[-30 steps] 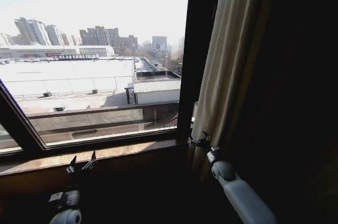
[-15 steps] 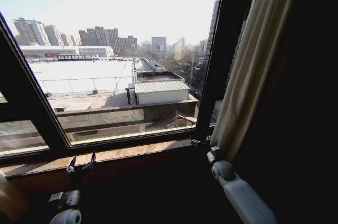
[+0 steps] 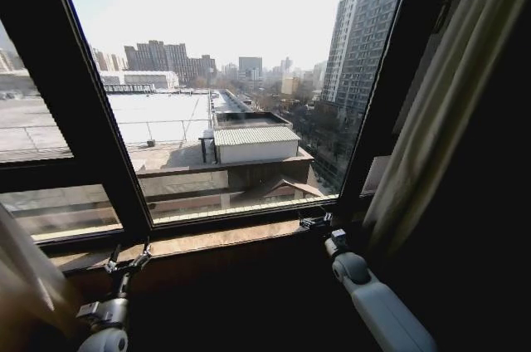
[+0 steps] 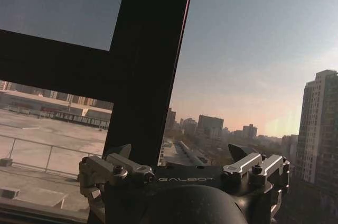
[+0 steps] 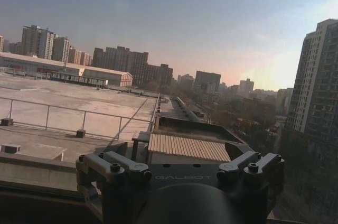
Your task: Open the curtains by pulling them apart, changing their state from closed to fully open.
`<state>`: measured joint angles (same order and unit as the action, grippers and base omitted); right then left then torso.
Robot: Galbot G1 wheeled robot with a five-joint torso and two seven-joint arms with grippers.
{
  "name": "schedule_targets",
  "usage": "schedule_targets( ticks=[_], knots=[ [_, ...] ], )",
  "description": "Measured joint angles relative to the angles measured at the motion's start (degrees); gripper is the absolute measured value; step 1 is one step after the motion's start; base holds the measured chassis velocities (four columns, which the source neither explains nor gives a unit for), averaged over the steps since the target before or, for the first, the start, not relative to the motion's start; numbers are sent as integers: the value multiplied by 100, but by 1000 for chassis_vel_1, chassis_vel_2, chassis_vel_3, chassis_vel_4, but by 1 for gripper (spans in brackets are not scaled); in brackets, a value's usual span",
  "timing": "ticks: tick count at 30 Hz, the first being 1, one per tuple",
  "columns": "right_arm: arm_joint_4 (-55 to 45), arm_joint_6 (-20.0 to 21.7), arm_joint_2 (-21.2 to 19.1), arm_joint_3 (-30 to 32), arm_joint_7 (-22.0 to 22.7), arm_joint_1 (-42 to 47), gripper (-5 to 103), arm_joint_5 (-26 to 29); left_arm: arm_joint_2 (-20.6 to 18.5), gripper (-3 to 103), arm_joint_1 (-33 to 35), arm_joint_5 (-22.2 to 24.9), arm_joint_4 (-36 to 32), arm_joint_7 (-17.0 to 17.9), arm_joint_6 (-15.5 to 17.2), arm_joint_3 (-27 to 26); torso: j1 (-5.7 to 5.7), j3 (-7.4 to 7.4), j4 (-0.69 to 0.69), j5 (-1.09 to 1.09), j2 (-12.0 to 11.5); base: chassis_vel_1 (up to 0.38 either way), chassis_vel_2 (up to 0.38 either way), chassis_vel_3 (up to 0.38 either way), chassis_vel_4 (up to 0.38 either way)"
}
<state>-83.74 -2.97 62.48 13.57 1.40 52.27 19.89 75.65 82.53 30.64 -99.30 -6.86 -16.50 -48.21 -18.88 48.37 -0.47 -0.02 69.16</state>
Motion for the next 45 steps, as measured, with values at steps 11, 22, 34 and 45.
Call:
schedule_targets(
  ticks=[11, 22, 34, 45],
  knots=[
    [0, 0, 0, 0, 0, 0, 100, 0, 0, 100, 0, 0, 0, 0, 0, 0, 1, 0, 0, 4, 0, 383, 330, -383, -331],
    [0, 0, 0, 0, 0, 0, 100, 0, 0, 100, 0, 0, 0, 0, 0, 0, 0, 0, 1, 0, -1, 366, 331, -371, -328],
    [0, 0, 2, 0, 0, 0, 100, 0, -1, 100, 0, 0, 0, 1, 0, -2, 0, 0, 2, -2, -1, 291, 278, -305, -287],
    [0, 0, -2, 2, 1, 0, 100, 0, 1, 100, 0, 0, 0, -1, 0, 4, 0, 0, -2, 2, -1, 3, -3, 6, -7]
  ],
)
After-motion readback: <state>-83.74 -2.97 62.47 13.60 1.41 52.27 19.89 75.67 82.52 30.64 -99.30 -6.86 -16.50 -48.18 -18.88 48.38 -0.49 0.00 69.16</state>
